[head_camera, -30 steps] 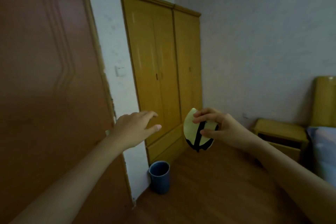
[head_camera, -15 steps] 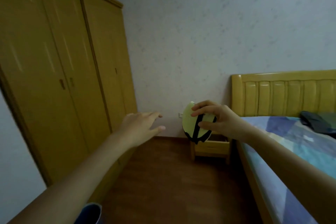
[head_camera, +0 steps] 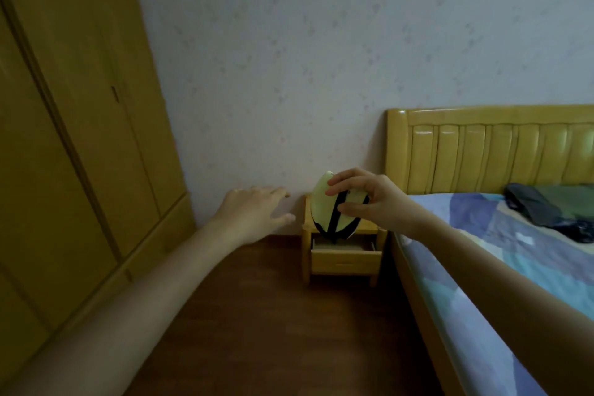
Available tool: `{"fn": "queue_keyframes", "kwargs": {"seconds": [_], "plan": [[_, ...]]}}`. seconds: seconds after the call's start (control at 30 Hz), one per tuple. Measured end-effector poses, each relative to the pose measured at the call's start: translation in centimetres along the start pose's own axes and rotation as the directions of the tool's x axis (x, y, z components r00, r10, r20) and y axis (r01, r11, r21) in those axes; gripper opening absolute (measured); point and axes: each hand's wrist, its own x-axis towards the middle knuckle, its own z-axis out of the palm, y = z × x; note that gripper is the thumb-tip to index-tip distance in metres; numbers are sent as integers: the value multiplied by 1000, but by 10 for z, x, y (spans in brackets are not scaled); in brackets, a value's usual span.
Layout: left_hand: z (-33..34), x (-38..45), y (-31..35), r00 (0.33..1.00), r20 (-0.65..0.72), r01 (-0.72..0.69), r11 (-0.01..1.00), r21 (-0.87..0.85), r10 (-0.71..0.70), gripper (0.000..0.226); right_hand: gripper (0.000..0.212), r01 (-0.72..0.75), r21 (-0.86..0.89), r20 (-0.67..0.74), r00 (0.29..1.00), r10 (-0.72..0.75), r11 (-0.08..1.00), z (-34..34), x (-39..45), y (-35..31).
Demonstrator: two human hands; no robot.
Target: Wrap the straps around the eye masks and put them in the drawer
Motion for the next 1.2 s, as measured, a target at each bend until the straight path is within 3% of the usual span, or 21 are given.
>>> {"fn": "queue_keyframes", "kwargs": {"seconds": [0.33,0.63,0.83,1.07,1.2], "plan": [[121,252,-5,989,51,-134,986,-95,140,53,27,-164,-22,11,986,164,986,-44,119,200],[253,412,-44,969,244,5,982,-189,42,53,26,-292,103,182,945,271,951,-28,267,410],[374,496,-85,937,345,28,969,-246,61,53,27,-417,56,406,840,361,907,44,357,546],[530,592,-102,862,490,36,946,-322,133,51,24,-671,97,465,684,562,735,131,424,686],[624,630,-95,862,489,91,910,-404,131,47,24,-766,109,490,596,637,633,180,433,767]]}}
